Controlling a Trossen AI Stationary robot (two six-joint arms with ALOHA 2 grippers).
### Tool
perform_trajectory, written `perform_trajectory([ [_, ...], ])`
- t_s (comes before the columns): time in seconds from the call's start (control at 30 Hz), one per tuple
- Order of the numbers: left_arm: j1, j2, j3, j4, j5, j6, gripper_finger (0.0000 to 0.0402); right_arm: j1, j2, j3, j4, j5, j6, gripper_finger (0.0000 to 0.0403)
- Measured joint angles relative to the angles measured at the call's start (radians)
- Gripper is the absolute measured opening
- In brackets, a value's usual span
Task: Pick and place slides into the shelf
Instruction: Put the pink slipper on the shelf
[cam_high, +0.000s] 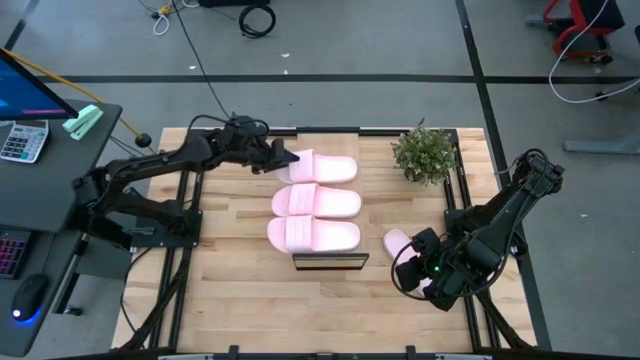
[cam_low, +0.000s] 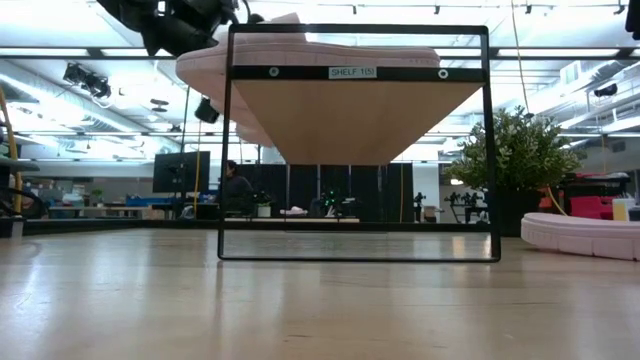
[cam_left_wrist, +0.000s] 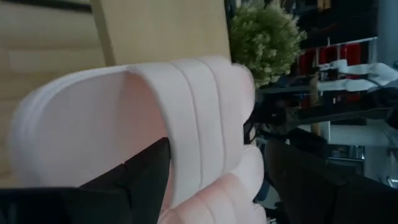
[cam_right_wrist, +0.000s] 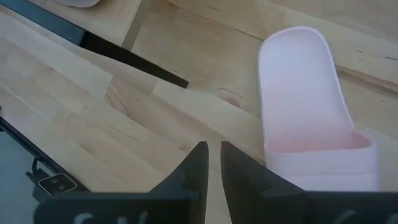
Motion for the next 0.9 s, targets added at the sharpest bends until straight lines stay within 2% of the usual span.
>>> perform_trajectory([
  [0.23,0.029,-0.072,0.0,-0.118,-0.005,0.028,0.0268,0.0,0.0,0.0,0.0,-0.002,-0.009,0.0049],
  [0.5,0.029,-0.155,0.0,-0.263,-0.057,0.068,0.0268,0.0,0.0,0.0,-0.028,-0.009,-0.02,0.0049],
  [0.67,-0.002,-0.219,0.0,-0.318,-0.095,0.067,0.0266,0.001,0.0,0.0,-0.091,-0.047,-0.021,0.0049],
  [0.9,-0.085,-0.311,0.0,-0.383,-0.217,0.02,0.0267,0.041,0.0,0.0,-0.165,-0.055,0.002,0.0049],
])
